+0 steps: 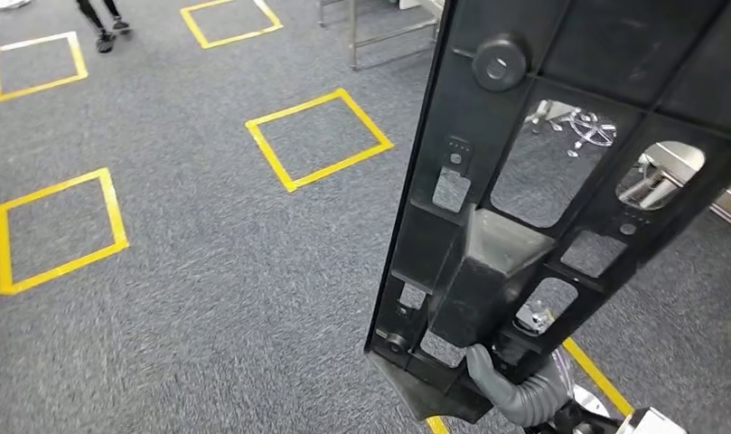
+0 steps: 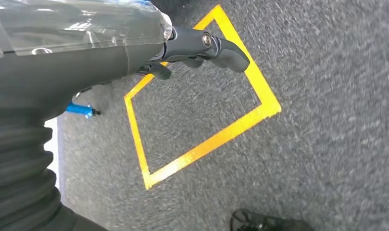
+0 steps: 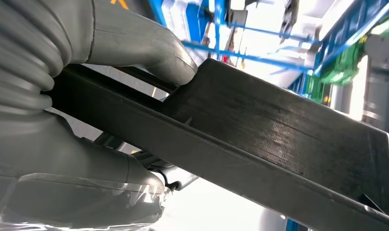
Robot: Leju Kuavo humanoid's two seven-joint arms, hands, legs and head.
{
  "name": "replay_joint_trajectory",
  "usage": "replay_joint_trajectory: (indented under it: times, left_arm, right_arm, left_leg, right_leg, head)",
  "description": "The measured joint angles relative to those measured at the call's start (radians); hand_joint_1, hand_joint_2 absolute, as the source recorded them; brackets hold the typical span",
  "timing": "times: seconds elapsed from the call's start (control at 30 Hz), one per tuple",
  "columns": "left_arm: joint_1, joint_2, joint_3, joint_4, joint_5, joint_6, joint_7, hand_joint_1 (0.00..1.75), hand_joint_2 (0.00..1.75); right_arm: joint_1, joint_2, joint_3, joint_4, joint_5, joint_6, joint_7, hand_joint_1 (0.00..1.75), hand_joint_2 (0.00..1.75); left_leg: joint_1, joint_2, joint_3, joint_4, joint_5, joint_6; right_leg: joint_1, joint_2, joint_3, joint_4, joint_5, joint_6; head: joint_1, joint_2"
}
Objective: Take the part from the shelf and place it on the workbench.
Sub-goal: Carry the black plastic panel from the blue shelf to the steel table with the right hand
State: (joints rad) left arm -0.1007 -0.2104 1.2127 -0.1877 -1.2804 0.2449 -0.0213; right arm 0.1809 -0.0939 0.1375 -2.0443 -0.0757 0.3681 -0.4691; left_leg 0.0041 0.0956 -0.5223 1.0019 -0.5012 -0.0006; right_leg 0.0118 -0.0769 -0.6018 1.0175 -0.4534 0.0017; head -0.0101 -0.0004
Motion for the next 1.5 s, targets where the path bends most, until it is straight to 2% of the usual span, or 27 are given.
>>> replay_joint_trajectory:
  times: [0.07, 0.13, 0.2, 0.23, 0.27, 0.3, 0.37, 0.43, 0.5, 0.53, 0.57, 0.63, 0.7, 0.77, 0.8, 0.87, 0.93, 1.0, 1.07, 1.1, 1.17, 1.23, 1.3, 1.33, 1.37, 1.43, 1.5]
  left_arm:
    - [-0.001, -0.003, -0.005, 0.000, -0.005, -0.005, 0.005, 0.00, 1.75]
    - [-0.002, -0.005, -0.008, 0.000, -0.010, -0.010, 0.002, 0.00, 1.75]
    - [0.001, -0.006, -0.011, 0.000, -0.012, -0.013, -0.005, 0.00, 1.75]
    - [0.004, -0.006, -0.012, 0.000, -0.012, -0.013, -0.011, 0.00, 1.75]
    - [0.006, -0.006, -0.013, 0.000, -0.012, -0.013, -0.018, 0.00, 1.75]
    - [0.007, -0.006, -0.014, 0.000, -0.012, -0.013, -0.028, 0.00, 1.75]
    - [0.007, -0.006, -0.016, 0.000, -0.011, -0.015, -0.049, 0.00, 1.75]
    - [0.005, -0.006, -0.018, 0.000, -0.007, -0.036, -0.060, 0.00, 1.75]
    - [0.001, -0.005, -0.021, 0.000, -0.005, -0.101, -0.030, 0.00, 1.75]
    - [-0.003, -0.004, -0.022, 0.000, -0.007, -0.143, 0.000, 0.00, 1.75]
    - [-0.006, -0.004, -0.023, 0.000, -0.010, -0.181, 0.029, 0.00, 1.75]
    - [-0.009, -0.003, -0.026, 0.000, -0.014, -0.223, 0.061, 0.00, 1.75]
    - [-0.007, -0.003, -0.027, 0.000, -0.017, -0.233, 0.068, 0.00, 1.75]
    - [-0.004, -0.002, -0.028, 0.000, -0.017, -0.235, 0.069, 0.00, 1.75]
    - [-0.003, -0.001, -0.028, 0.000, -0.017, -0.235, 0.069, 0.00, 1.75]
    - [-0.005, 0.000, -0.029, 0.000, -0.017, -0.235, 0.069, 0.00, 1.75]
    - [-0.006, 0.000, -0.029, 0.000, -0.017, -0.236, 0.069, 0.00, 1.75]
    - [-0.006, 0.000, -0.029, 0.000, -0.017, -0.236, 0.069, 0.00, 1.75]
    - [-0.007, 0.000, -0.030, 0.000, -0.017, -0.236, 0.069, 0.00, 1.75]
    - [-0.008, 0.000, -0.030, 0.000, -0.017, -0.236, 0.069, 0.00, 1.75]
    - [-0.010, 0.000, -0.031, 0.000, -0.027, -0.242, 0.085, 0.00, 1.75]
    - [-0.007, 0.005, -0.052, 0.000, -0.089, -0.274, 0.168, 0.00, 1.75]
    - [0.003, 0.021, -0.126, 0.001, -0.165, -0.282, 0.308, 0.00, 1.75]
    - [0.010, 0.031, -0.177, 0.001, -0.162, -0.255, 0.354, 0.00, 1.75]
    - [0.015, 0.040, -0.225, 0.001, -0.110, -0.216, 0.358, 0.00, 1.75]
    - [0.018, 0.057, -0.265, 0.001, 0.082, -0.155, 0.274, 0.00, 1.75]
    - [0.017, 0.071, -0.257, 0.000, 0.229, -0.129, 0.197, 0.00, 1.75]
  right_arm:
    - [0.016, -0.002, -0.004, -0.009, 0.002, -0.003, 0.004, 1.75, 1.75]
    - [0.026, -0.006, -0.008, -0.017, 0.003, -0.005, 0.007, 1.75, 1.75]
    - [0.031, -0.009, -0.009, -0.020, 0.003, -0.007, 0.008, 1.75, 1.75]
    - [0.033, -0.011, -0.009, -0.021, 0.003, -0.007, 0.010, 1.75, 1.75]
    - [0.036, -0.014, -0.010, -0.021, 0.003, -0.007, 0.012, 1.75, 1.75]
    - [0.037, -0.017, -0.010, -0.021, 0.003, -0.007, 0.013, 1.75, 1.75]
    - [0.035, -0.022, -0.011, -0.021, 0.002, -0.005, 0.015, 1.75, 1.75]
    - [0.025, -0.025, -0.011, -0.020, 0.000, 0.004, 0.016, 1.75, 1.75]
    - [0.003, -0.026, -0.010, -0.016, -0.011, 0.028, 0.020, 1.75, 1.75]
    - [-0.011, -0.026, -0.009, -0.012, -0.017, 0.042, 0.025, 1.75, 1.75]
    - [-0.026, -0.026, -0.008, -0.006, -0.023, 0.054, 0.031, 1.75, 1.75]
    - [-0.056, -0.026, -0.006, 0.006, -0.029, 0.065, 0.040, 1.75, 1.75]
    - [-0.080, -0.026, -0.004, 0.017, -0.033, 0.066, 0.043, 1.75, 1.75]
    - [-0.090, -0.025, -0.003, 0.028, -0.034, 0.066, 0.044, 1.75, 1.75]
    - [-0.091, -0.025, -0.002, 0.032, -0.035, 0.067, 0.045, 1.75, 1.75]
    - [-0.093, -0.025, -0.001, 0.040, -0.035, 0.068, 0.046, 1.75, 1.75]
    - [-0.099, -0.025, -0.001, 0.043, -0.035, 0.068, 0.047, 1.75, 1.75]
    - [-0.105, -0.025, 0.000, 0.044, -0.035, 0.068, 0.047, 1.75, 1.75]
    - [-0.107, -0.026, 0.001, 0.046, -0.036, 0.069, 0.047, 1.75, 1.75]
    - [-0.107, -0.026, 0.001, 0.046, -0.036, 0.070, 0.047, 1.75, 1.75]
    - [-0.110, -0.025, 0.003, 0.047, -0.036, 0.073, 0.047, 1.75, 1.75]
    - [-0.117, -0.025, 0.008, 0.051, -0.041, 0.081, 0.049, 1.75, 1.75]
    - [-0.125, -0.025, 0.016, 0.061, -0.049, 0.080, 0.054, 1.75, 1.75]
    - [-0.126, -0.025, 0.020, 0.065, -0.053, 0.071, 0.056, 1.75, 1.75]
    - [-0.121, -0.025, 0.023, 0.067, -0.057, 0.058, 0.055, 1.75, 1.75]
    - [-0.100, -0.025, 0.023, 0.062, -0.065, 0.045, 0.046, 1.75, 1.75]
    - [-0.081, -0.025, 0.022, 0.059, -0.073, 0.053, 0.033, 1.75, 1.75]
  left_leg:
    - [0.001, 0.011, 0.009, 0.001, -0.009, -0.010]
    - [0.005, -0.028, -0.007, 0.051, -0.043, -0.019]
    - [0.008, -0.077, -0.069, 0.180, -0.105, -0.023]
    - [0.008, -0.084, -0.104, 0.246, -0.130, -0.025]
    - [0.008, -0.087, -0.130, 0.289, -0.137, -0.026]
    - [0.008, -0.088, -0.138, 0.293, -0.121, -0.026]
    - [0.008, -0.101, -0.102, 0.191, -0.042, -0.022]
    - [0.010, -0.139, -0.053, 0.065, 0.015, -0.015]
    - [0.009, -0.158, -0.035, 0.017, 0.022, -0.004]
    - [0.008, -0.150, -0.034, 0.012, 0.023, 0.001]
    - [0.008, -0.139, -0.032, 0.008, 0.026, 0.009]
    - [0.010, -0.117, -0.028, 0.000, 0.032, 0.021]
    - [0.010, -0.095, -0.027, -0.004, 0.033, 0.028]
    - [0.009, -0.072, -0.026, -0.003, 0.029, 0.029]
    - [0.009, -0.061, -0.025, -0.003, 0.027, 0.028]
    - [0.008, -0.040, -0.018, -0.003, 0.022, 0.025]
    - [0.005, -0.022, -0.010, -0.003, 0.015, 0.018]
    - [0.001, -0.003, -0.005, -0.003, 0.008, 0.008]
    - [-0.001, 0.019, 0.003, -0.006, 0.001, -0.002]
    - [0.000, 0.015, 0.006, -0.001, -0.006, -0.007]
    - [0.003, -0.027, -0.015, 0.064, -0.048, -0.016]
    - [0.006, -0.076, -0.080, 0.202, -0.111, -0.019]
    - [0.006, -0.088, -0.133, 0.290, -0.125, -0.021]
    - [0.006, -0.089, -0.136, 0.278, -0.102, -0.021]
    - [0.006, -0.096, -0.120, 0.228, -0.062, -0.019]
    - [0.009, -0.134, -0.070, 0.090, 0.011, -0.015]
    - [0.011, -0.162, -0.041, 0.019, 0.032, -0.009]
  right_leg:
    - [-0.002, 0.026, 0.002, -0.005, 0.001, -0.010]
    - [-0.009, 0.050, 0.010, -0.014, 0.004, -0.022]
    - [-0.012, 0.076, 0.014, -0.017, 0.004, -0.030]
    - [-0.012, 0.090, 0.015, -0.017, 0.004, -0.031]
    - [-0.012, 0.105, 0.016, -0.016, 0.003, -0.032]
    - [-0.011, 0.121, 0.018, -0.015, 0.002, -0.032]
    - [-0.012, 0.151, 0.024, -0.013, -0.001, -0.028]
    - [-0.011, 0.175, 0.024, -0.006, -0.005, -0.020]
    - [-0.013, 0.196, 0.017, -0.002, -0.004, -0.008]
    - [-0.016, 0.206, 0.013, -0.004, -0.002, -0.001]
    - [-0.017, 0.204, 0.010, -0.003, -0.002, 0.005]
    - [-0.016, 0.157, -0.009, 0.036, -0.027, 0.015]
    - [-0.017, 0.100, -0.066, 0.152, -0.087, 0.024]
    - [-0.023, 0.085, -0.126, 0.268, -0.127, 0.031]
    - [-0.025, 0.082, -0.133, 0.281, -0.120, 0.032]
    - [-0.025, 0.068, -0.086, 0.188, -0.060, 0.030]
    - [-0.015, 0.018, -0.015, 0.047, -0.009, 0.017]
    - [-0.004, -0.007, 0.009, -0.008, -0.001, 0.004]
    - [-0.003, 0.019, 0.008, -0.011, 0.000, -0.005]
    - [-0.006, 0.032, 0.012, -0.015, 0.001, -0.010]
    - [-0.014, 0.055, 0.021, -0.024, 0.004, -0.020]
    - [-0.016, 0.079, 0.024, -0.024, 0.003, -0.026]
    - [-0.015, 0.111, 0.026, -0.022, 0.001, -0.027]
    - [-0.015, 0.127, 0.028, -0.021, 0.000, -0.026]
    - [-0.015, 0.141, 0.030, -0.019, -0.002, -0.024]
    - [-0.014, 0.162, 0.033, -0.013, -0.009, -0.017]
    - [-0.015, 0.182, 0.028, -0.008, -0.012, -0.008]
  head:
    - [0.000, 0.000]
    - [0.000, 0.000]
    - [0.000, 0.000]
    - [0.000, 0.000]
    - [0.000, 0.000]
    - [0.000, 0.000]
    - [0.000, 0.000]
    - [0.000, 0.000]
    - [0.000, 0.000]
    - [0.000, 0.000]
    - [0.000, 0.000]
    - [0.000, 0.000]
    - [0.000, 0.000]
    - [0.000, 0.000]
    - [0.000, 0.000]
    - [0.000, 0.000]
    - [0.000, 0.000]
    - [0.000, 0.000]
    - [0.000, 0.000]
    - [0.000, 0.000]
    - [0.000, 0.000]
    - [0.000, 0.000]
    - [0.000, 0.000]
    - [0.000, 0.000]
    - [0.000, 0.000]
    - [0.000, 0.000]
    - [0.000, 0.000]
